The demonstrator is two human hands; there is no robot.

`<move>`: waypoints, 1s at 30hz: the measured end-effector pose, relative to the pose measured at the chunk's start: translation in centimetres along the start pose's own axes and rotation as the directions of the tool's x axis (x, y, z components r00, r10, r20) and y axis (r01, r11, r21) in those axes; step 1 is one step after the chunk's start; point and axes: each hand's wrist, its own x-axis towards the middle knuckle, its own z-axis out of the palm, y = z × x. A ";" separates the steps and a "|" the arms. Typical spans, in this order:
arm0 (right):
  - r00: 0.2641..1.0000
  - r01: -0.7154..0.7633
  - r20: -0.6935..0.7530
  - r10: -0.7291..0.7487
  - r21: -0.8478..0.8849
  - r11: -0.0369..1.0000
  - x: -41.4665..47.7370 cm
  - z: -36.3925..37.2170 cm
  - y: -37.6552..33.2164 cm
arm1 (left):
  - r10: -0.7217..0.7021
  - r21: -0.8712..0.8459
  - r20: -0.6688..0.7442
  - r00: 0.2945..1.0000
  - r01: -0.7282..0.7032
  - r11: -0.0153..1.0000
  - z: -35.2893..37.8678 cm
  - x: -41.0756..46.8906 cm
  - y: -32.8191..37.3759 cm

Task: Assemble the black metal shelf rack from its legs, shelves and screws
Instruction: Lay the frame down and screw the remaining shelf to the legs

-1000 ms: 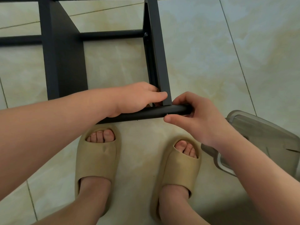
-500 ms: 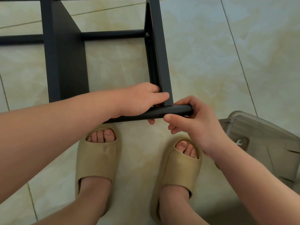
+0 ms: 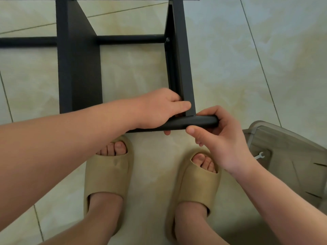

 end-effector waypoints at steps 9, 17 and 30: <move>0.995 -0.085 0.055 0.082 0.043 0.995 -0.1 -0.2 0.8 | 0.005 0.042 -0.042 0.999 -0.003 0.999 0.8 0.1 -0.7; 0.995 -0.099 0.041 0.096 0.072 0.992 -0.5 0.1 1.3 | 0.005 0.008 -0.018 1.000 -0.005 1.000 0.6 0.2 -0.9; 0.983 -0.088 0.168 0.078 0.048 0.995 1.0 -0.7 0.8 | -0.080 0.003 0.043 0.996 0.079 0.997 0.5 -0.1 -0.1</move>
